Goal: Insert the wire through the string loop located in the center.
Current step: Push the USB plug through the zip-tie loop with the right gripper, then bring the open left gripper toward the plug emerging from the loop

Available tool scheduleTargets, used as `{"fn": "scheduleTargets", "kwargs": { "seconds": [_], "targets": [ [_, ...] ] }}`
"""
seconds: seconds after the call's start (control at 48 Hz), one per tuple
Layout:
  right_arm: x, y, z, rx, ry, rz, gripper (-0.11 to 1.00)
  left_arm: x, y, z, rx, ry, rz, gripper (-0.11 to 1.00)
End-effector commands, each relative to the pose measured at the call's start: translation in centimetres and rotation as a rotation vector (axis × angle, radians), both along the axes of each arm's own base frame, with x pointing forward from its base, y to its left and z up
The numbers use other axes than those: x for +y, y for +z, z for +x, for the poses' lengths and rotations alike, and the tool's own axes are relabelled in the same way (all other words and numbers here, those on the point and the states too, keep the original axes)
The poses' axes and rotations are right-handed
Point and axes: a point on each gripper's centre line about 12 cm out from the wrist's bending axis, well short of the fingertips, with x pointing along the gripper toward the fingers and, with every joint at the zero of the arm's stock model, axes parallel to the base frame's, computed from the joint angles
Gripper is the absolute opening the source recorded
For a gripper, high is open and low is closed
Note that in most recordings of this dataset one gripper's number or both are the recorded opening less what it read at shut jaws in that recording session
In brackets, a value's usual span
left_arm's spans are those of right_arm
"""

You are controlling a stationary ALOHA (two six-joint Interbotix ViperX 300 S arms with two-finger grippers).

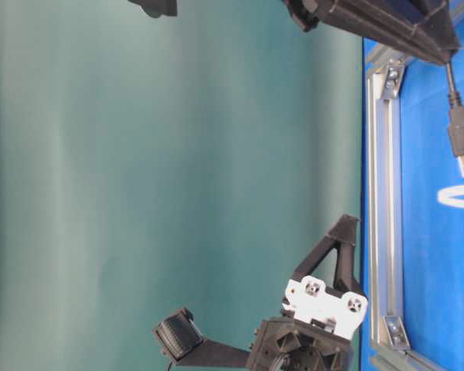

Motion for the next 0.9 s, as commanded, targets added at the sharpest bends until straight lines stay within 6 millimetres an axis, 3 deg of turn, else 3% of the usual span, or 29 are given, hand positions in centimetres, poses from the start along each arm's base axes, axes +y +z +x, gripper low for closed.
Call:
{"fn": "scheduleTargets", "kwargs": {
  "seconds": [0.0,0.875],
  "targets": [
    [0.0,0.9,0.8,-0.041,0.000,0.001,-0.02,-0.1,1.4,0.2,-0.042,-0.005,0.010,0.02],
    [1.2,1.0,7.2,-0.072,0.019,0.004,-0.02,-0.1,1.3,0.1,-0.038,-0.004,0.007,0.02]
  ]
}}
